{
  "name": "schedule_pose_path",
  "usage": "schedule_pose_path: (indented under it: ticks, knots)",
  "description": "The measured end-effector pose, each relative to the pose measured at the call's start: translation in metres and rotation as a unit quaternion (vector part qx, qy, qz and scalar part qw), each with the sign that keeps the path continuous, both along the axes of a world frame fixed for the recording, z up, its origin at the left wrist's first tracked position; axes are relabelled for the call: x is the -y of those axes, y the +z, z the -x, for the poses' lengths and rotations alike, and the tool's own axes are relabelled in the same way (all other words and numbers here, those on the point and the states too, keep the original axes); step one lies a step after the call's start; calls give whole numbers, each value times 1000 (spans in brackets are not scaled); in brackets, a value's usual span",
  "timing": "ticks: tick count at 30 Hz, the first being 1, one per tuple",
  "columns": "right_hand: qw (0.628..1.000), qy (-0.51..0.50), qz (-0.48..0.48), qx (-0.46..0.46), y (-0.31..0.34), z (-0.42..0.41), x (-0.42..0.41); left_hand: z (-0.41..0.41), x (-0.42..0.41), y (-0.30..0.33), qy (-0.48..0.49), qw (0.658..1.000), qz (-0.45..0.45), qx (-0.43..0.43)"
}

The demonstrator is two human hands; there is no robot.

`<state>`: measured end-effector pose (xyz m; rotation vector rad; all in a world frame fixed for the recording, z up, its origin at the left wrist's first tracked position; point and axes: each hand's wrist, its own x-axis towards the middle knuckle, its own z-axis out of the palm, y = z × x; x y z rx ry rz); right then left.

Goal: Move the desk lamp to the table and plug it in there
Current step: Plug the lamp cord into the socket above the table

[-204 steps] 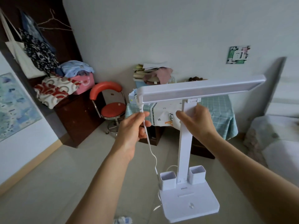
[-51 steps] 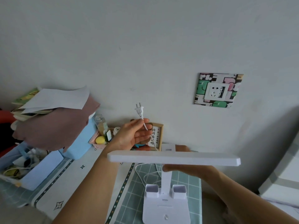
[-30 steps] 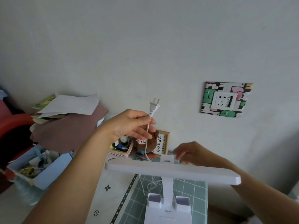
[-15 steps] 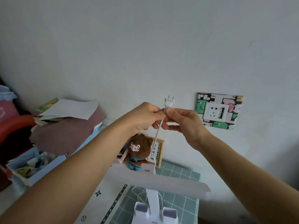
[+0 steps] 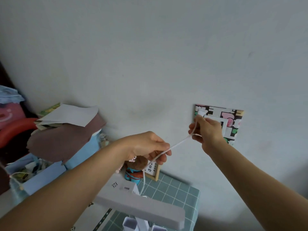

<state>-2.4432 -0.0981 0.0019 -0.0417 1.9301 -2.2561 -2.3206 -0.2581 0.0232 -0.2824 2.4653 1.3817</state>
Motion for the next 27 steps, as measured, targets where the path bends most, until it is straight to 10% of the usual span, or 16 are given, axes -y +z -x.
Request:
schedule_pose_path:
  ticks: [27]
  knots:
    - [984, -94, -7, 148, -42, 71, -13, 43, -8, -18, -27, 993, 113, -34]
